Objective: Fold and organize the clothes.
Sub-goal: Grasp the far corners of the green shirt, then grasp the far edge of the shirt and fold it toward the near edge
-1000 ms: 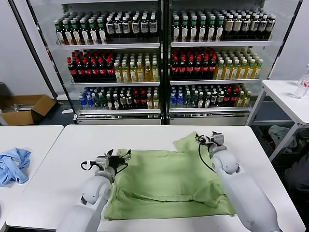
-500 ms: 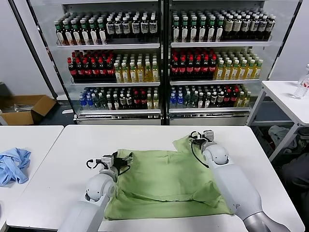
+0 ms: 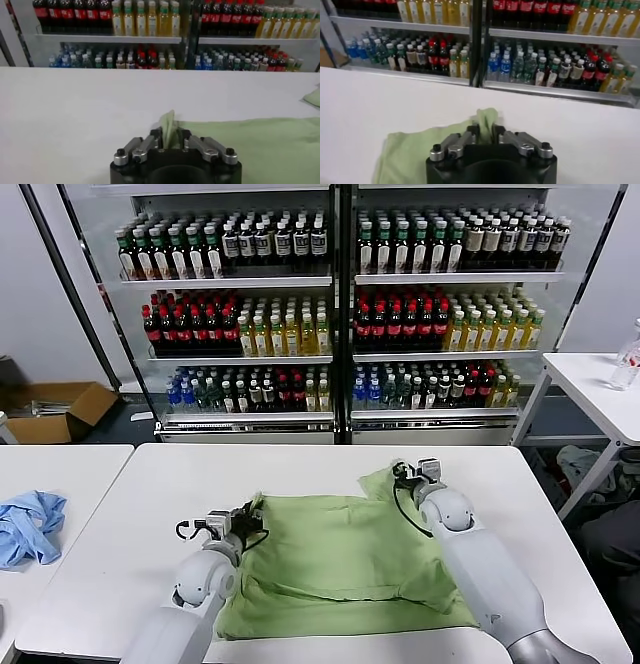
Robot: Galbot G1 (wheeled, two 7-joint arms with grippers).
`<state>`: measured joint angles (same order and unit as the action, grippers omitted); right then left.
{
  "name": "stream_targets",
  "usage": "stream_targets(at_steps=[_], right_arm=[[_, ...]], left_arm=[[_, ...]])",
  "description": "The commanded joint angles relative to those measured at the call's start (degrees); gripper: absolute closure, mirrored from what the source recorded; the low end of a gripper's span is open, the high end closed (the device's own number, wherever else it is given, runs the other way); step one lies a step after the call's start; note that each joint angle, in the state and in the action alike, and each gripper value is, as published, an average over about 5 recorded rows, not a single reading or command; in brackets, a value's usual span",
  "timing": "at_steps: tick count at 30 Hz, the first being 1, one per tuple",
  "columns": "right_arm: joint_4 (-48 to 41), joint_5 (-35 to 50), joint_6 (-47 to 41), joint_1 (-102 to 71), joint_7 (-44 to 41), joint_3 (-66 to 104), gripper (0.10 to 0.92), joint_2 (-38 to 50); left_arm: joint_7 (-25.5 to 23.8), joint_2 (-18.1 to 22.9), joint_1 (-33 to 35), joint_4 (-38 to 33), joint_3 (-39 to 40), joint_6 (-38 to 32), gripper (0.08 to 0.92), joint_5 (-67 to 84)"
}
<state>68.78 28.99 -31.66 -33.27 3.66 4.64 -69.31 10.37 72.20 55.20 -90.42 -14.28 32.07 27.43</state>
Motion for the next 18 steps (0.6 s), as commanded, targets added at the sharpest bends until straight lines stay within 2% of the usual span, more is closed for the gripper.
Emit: stream_targets(at_steps=[1,3,7,18], right_arm=[[7.3,2.7,2.9,-2.6,-0.7,1.3,0.885,1.1],[10.4,3.8,3.6,-4.1,0.0,2.6,0.915,1.7],[17.6,5.0,5.2,-8.4,1.1,5.2,0.917,3.3],[34.6,7.6,6.0,-23.8,3.6,16.2,0.917,8.9]], left_arm=[[-0.1,0.0,0.7,-0.5,-0.2,-0.1,0.846,1.7],[0.0,-0.2,1.2,-1.5,-0.7,-0.5,0.875,2.3],[-0.1,-1.0,3.2,-5.1,-2.4,-1.4,0.890,5.3],[-1.3,-2.1,14.9,-19.1,-7.6,-3.0,0.889,10.4]])
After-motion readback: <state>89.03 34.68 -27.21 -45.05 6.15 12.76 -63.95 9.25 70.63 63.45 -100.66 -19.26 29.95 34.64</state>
